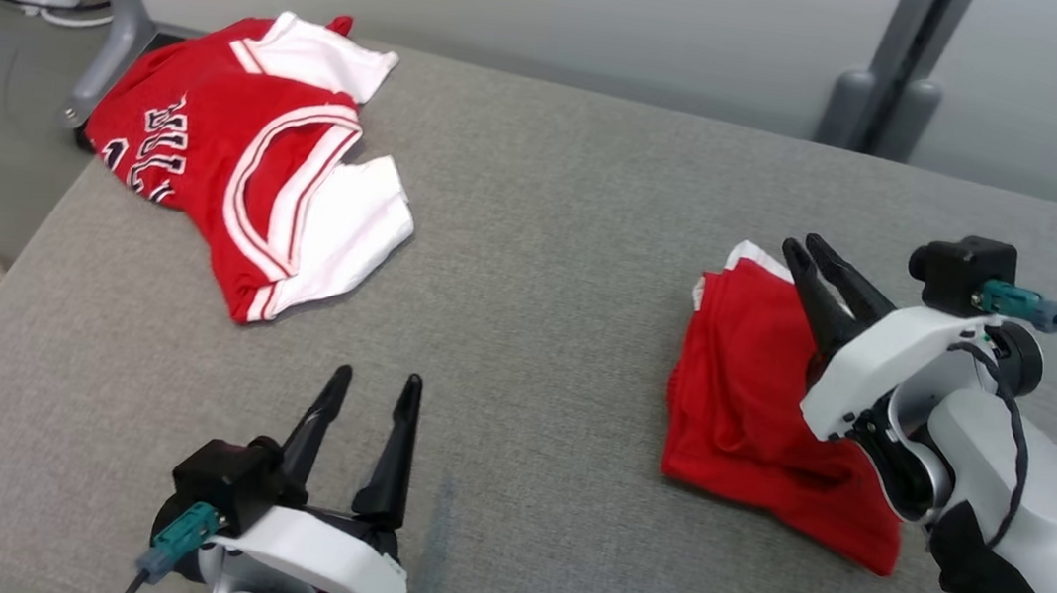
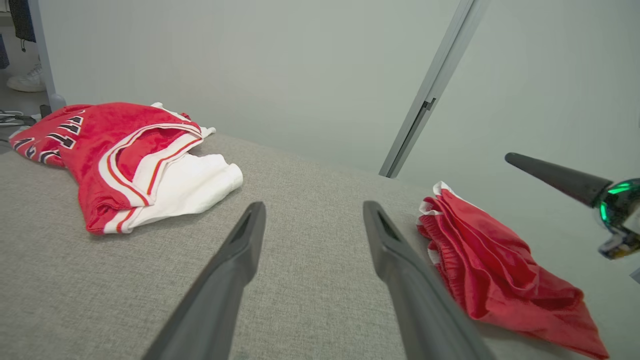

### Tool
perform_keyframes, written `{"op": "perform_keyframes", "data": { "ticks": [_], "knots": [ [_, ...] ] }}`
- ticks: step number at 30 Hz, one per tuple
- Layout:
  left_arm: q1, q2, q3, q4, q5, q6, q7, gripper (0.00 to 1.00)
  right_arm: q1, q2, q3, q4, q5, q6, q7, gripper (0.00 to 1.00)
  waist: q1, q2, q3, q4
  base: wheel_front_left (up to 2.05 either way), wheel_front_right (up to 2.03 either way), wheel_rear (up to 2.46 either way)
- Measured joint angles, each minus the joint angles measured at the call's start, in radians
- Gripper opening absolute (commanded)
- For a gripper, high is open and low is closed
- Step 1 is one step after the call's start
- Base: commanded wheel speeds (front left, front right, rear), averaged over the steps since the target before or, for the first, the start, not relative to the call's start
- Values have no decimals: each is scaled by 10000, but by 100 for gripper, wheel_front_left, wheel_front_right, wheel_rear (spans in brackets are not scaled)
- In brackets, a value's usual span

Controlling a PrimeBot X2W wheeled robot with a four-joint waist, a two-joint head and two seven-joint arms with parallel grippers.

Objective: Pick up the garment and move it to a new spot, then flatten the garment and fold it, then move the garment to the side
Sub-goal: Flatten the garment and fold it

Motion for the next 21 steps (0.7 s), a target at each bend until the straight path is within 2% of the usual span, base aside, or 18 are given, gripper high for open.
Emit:
{"op": "perform_keyframes", "data": {
  "ticks": [1, 2, 6, 14, 18, 21],
  "knots": [
    [66, -2, 138, -15, 35, -10, 0, 100, 120, -104, -2, -213, 4, 0, -79, 87, 0, 0, -67, -94, 0, 0, 0],
    [120, 2, 274, -27, 104, -13, 0, 100, 236, -205, -23, -393, 4, 0, -121, 100, 0, 0, -135, -197, 0, 0, 0],
    [308, 0, 848, -123, 357, -153, -2, 100, 792, -715, -472, -1346, -44, 0, -211, 100, 0, 0, -433, -716, 0, 0, 0],
    [625, 8, 2006, -667, 920, -431, -4, 100, 2630, -1202, -3001, -3787, -1356, 0, -232, 100, 0, 0, -991, -1954, 0, 0, 0],
    [793, 17, 2589, -1022, 974, -518, -13, 100, 3755, -1227, -4153, -4449, -2257, 0, -234, 100, 0, 0, -1175, -2466, 0, 0, 0],
    [975, 6, 2780, -1129, 1338, -539, -27, 100, 4897, -920, -5333, -5097, -3218, 0, -234, 100, 0, 0, -1242, -2816, 0, 0, 0]
  ]
}}
